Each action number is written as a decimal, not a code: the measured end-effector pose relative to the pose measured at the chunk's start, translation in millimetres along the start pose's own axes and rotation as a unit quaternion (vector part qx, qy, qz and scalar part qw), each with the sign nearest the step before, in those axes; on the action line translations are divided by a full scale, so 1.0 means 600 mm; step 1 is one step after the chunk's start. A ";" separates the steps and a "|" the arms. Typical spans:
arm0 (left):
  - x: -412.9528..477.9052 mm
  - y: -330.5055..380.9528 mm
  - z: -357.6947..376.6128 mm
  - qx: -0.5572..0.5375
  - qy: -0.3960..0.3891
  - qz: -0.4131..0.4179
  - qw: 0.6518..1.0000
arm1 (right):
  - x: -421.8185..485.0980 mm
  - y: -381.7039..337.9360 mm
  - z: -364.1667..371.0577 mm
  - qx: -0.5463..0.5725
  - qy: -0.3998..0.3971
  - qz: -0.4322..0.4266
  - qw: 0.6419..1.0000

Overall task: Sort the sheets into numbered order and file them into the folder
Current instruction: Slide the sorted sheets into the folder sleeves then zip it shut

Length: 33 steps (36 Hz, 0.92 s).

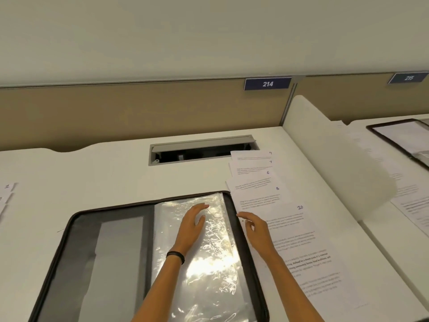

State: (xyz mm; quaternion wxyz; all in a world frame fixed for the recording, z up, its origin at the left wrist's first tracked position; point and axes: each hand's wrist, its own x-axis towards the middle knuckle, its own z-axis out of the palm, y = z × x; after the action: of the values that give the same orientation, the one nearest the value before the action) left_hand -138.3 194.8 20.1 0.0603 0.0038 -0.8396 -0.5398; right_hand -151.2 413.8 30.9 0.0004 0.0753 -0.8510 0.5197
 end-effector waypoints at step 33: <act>0.180 0.058 0.186 -0.039 -0.045 -0.182 0.981 | -0.006 0.174 -0.093 -0.361 -0.104 -0.061 0.925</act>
State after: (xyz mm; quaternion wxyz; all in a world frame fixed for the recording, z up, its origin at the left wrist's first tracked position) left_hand -255.1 303.0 16.5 -0.0765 0.1302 -0.8051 -0.5736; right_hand -165.7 510.5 -36.0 -0.0293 0.1760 -0.9699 0.1659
